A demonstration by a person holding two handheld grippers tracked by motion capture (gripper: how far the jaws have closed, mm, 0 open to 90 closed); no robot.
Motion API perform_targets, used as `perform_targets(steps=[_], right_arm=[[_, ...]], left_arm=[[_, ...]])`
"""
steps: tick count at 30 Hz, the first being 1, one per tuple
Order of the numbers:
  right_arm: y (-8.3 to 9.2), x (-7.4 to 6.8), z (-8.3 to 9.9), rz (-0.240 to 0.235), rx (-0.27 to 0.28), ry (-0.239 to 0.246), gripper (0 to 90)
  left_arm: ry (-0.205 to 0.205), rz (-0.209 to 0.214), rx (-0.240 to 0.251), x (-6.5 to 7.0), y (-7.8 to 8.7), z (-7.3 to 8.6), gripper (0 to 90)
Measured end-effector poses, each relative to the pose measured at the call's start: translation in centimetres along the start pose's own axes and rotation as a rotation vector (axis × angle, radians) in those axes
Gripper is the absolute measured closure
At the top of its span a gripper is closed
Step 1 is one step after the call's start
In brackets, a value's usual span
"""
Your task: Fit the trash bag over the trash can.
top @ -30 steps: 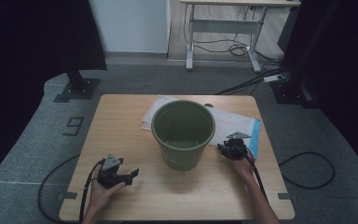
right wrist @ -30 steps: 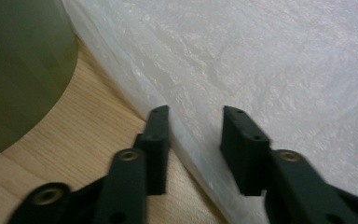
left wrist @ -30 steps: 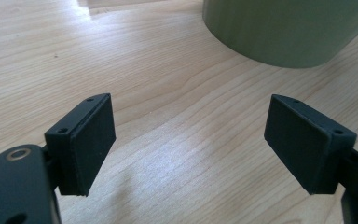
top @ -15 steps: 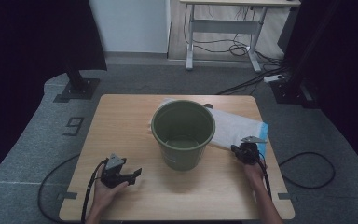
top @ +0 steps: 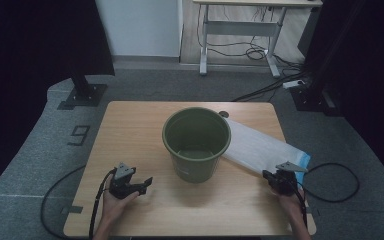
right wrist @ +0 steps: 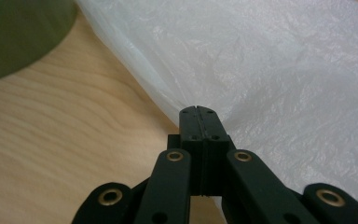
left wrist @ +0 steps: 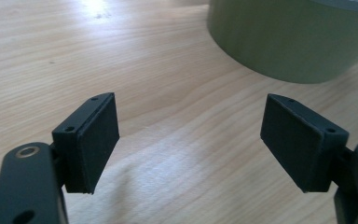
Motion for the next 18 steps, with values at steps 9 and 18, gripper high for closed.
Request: perform_targets(steps=[9, 18], right_arm=[[2.6, -0.1, 2.2, 0.061, -0.025, -0.042, 88.0], [-1.2, -3.6, -2.7, -0.043, 0.039, 0.069, 53.9]], left_arm=[[0.066, -0.024, 0.016, -0.6, 0.0, 0.0, 20.2], [0.086, -0.01, 0.012, -0.5, 0.2, 0.2, 20.1]])
Point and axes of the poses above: each handheld gripper's, and its own axes: y roughly backward along the jaws, z roughly out of its underside, x roughly to its right, the point moved 7 cm from there along -y, roughly forward along the jaws, and after that the axes turned 8 degrees about -z, right-handed, at the moved point
